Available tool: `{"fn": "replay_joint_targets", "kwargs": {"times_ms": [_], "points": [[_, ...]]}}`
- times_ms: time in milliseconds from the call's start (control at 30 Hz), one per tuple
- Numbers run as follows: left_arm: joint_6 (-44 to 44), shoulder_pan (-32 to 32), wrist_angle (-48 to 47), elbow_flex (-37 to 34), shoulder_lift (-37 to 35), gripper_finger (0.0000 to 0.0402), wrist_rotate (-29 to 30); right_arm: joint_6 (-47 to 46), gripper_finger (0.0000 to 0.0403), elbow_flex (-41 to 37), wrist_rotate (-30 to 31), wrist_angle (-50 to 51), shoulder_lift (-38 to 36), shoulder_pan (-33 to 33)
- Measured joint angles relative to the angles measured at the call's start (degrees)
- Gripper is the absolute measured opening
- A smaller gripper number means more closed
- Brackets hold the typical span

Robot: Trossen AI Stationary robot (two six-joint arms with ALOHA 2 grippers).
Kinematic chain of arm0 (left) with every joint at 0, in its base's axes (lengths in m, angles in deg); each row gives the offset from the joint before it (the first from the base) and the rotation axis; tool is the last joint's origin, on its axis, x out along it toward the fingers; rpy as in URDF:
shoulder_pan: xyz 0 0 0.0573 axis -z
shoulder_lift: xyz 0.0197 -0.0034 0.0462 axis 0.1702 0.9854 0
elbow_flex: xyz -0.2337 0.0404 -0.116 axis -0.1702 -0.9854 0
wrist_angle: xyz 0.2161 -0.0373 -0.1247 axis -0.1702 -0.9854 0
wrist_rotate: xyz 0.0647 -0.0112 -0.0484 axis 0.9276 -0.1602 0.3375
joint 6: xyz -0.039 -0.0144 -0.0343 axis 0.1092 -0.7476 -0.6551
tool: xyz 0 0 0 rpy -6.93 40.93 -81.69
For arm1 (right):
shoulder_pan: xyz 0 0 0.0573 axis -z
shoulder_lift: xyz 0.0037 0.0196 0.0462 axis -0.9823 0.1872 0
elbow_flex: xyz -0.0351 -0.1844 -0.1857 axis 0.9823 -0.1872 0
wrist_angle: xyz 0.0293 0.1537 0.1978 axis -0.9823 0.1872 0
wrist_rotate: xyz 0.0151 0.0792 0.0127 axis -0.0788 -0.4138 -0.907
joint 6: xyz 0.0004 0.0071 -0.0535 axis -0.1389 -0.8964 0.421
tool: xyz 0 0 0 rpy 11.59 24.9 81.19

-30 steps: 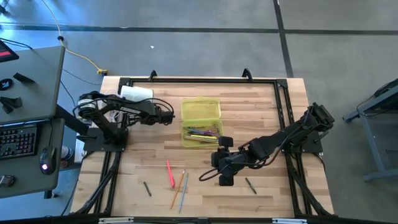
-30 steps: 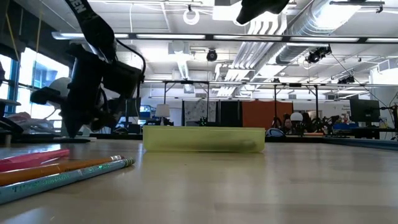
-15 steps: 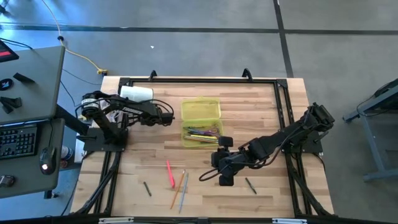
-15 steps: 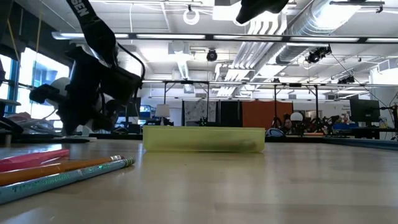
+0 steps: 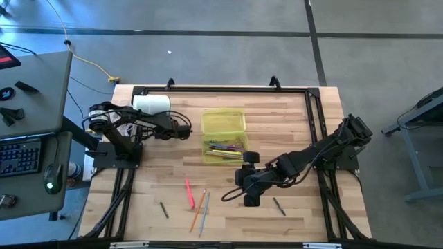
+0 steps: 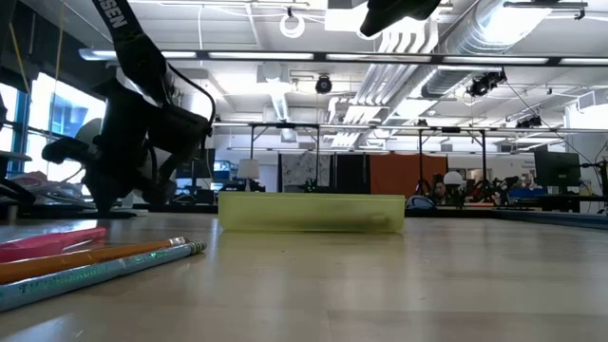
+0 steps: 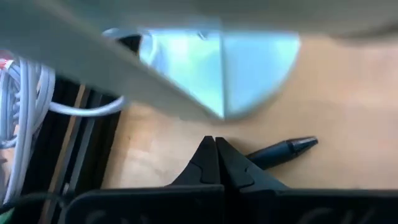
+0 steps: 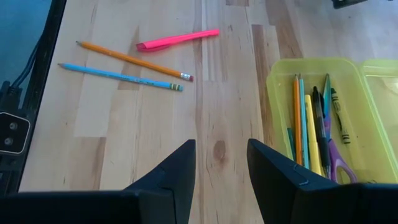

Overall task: Pick & place school supplies into a supply box
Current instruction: Put the black pen into the supply box

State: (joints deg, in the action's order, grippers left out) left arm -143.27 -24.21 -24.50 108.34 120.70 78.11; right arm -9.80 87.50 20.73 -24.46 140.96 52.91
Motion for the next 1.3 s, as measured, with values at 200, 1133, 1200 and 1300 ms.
{"fn": "replay_joint_targets", "kwargs": {"times_ms": [200,1133,1200,1300], "points": [[-0.4,6.1,-3.4,6.2,0.0,0.0034,-8.2,0.0,0.0129,0.0,0.1,0.0,0.0,0.0],[11.8,41.4,-38.3,48.2,-5.6,0.0018,-2.2,-4.0,0.0129,0.0,4.8,3.4,0.0,-5.9],[10.4,44.7,-38.6,46.4,-8.1,0.0019,0.0,-3.9,0.0129,0.0,4.5,3.7,0.0,-6.5],[4.6,48.6,-39.0,41.0,-12.0,0.0036,5.7,-4.8,0.0129,0.0,4.7,4.6,0.0,-7.4]]}}
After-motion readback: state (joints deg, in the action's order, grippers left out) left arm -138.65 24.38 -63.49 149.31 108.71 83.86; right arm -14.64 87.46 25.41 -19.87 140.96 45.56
